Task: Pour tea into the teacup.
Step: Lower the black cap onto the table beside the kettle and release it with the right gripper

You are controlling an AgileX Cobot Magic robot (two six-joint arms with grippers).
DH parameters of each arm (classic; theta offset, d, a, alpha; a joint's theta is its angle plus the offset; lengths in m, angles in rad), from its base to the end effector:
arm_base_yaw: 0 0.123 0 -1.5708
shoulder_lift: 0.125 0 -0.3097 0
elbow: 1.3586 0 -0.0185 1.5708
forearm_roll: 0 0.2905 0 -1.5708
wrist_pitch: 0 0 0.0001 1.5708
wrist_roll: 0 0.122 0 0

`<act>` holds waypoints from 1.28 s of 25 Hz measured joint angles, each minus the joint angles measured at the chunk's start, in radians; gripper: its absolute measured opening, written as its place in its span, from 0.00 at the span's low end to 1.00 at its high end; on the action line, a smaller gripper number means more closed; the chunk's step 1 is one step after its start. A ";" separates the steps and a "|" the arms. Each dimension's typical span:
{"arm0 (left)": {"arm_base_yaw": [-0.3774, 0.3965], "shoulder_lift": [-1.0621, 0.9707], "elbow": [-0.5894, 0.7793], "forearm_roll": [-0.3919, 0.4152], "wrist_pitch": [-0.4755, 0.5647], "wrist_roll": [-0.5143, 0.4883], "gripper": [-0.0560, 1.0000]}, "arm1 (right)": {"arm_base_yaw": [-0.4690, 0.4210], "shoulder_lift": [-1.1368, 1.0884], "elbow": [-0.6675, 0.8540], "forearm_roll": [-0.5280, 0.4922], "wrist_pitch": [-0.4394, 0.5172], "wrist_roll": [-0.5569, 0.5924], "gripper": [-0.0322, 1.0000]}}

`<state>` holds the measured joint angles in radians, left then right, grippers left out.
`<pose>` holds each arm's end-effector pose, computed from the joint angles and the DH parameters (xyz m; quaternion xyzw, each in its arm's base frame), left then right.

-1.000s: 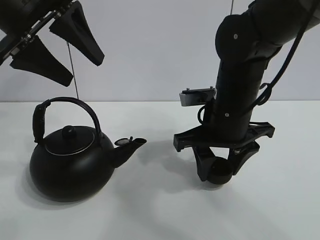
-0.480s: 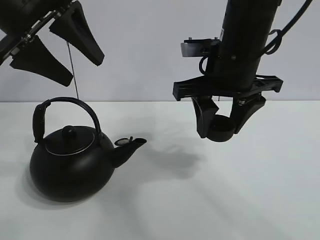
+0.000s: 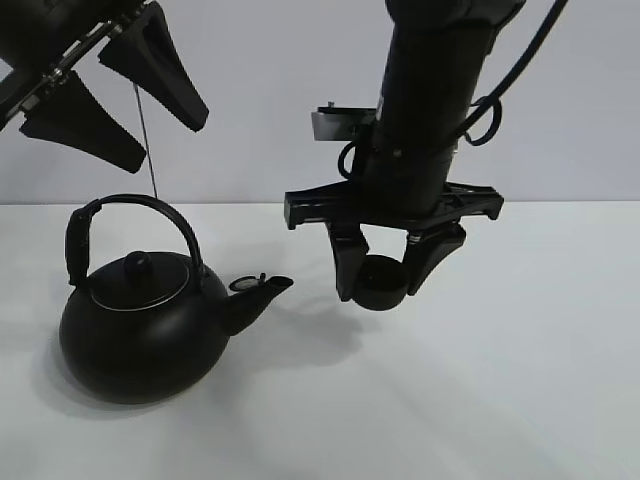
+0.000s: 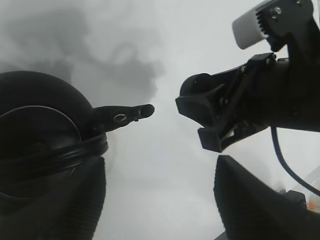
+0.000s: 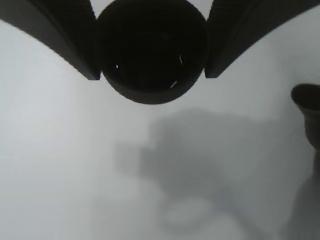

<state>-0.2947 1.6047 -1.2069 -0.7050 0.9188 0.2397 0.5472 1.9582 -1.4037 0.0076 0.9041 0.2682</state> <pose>0.3445 -0.1703 0.2647 0.0900 0.9343 -0.3103 0.1509 0.3784 0.2314 0.1590 -0.1363 0.9856 0.0424 0.0901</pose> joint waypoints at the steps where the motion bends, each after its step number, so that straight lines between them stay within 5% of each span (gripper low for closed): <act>1: 0.000 0.000 0.000 0.000 0.000 0.000 0.49 | 0.003 0.017 -0.014 -0.002 -0.003 0.020 0.42; 12: 0.000 0.000 0.000 0.000 0.000 0.000 0.49 | 0.004 0.209 -0.190 -0.044 0.040 0.097 0.42; 32: 0.000 0.000 0.000 0.000 0.000 0.000 0.49 | 0.004 0.256 -0.197 -0.016 0.008 0.101 0.42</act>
<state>-0.2947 1.6047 -1.2069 -0.7050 0.9188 0.2397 0.5508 2.2142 -1.6007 -0.0083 0.9123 0.3695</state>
